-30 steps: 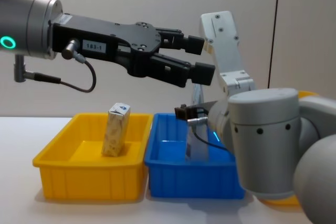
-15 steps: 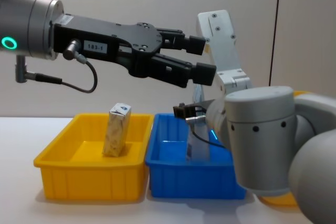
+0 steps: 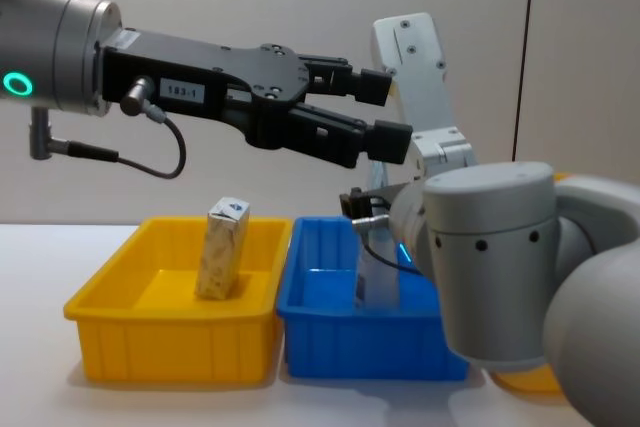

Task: Bimanual collaborative sorting of washing and personal care products

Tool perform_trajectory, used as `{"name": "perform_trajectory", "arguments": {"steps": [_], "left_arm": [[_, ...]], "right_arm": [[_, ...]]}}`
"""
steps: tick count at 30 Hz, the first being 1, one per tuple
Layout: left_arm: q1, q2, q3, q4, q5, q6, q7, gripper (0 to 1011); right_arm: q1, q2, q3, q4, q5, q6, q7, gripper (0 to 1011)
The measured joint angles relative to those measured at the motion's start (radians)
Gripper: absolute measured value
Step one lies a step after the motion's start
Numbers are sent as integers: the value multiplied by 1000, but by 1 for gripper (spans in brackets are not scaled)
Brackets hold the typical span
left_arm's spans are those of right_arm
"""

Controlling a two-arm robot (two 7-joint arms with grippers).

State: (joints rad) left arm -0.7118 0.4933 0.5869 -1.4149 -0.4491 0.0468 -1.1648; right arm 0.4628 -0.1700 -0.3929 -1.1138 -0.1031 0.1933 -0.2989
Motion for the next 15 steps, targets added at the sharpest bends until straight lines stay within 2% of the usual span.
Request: {"name": "perform_trajectory", "arguments": {"steps": [15], "left_arm": [[0, 0, 0, 0, 0, 0, 0, 1001]], "right_arm": [[-19, -3, 9, -17, -15, -16, -17, 249]]}}
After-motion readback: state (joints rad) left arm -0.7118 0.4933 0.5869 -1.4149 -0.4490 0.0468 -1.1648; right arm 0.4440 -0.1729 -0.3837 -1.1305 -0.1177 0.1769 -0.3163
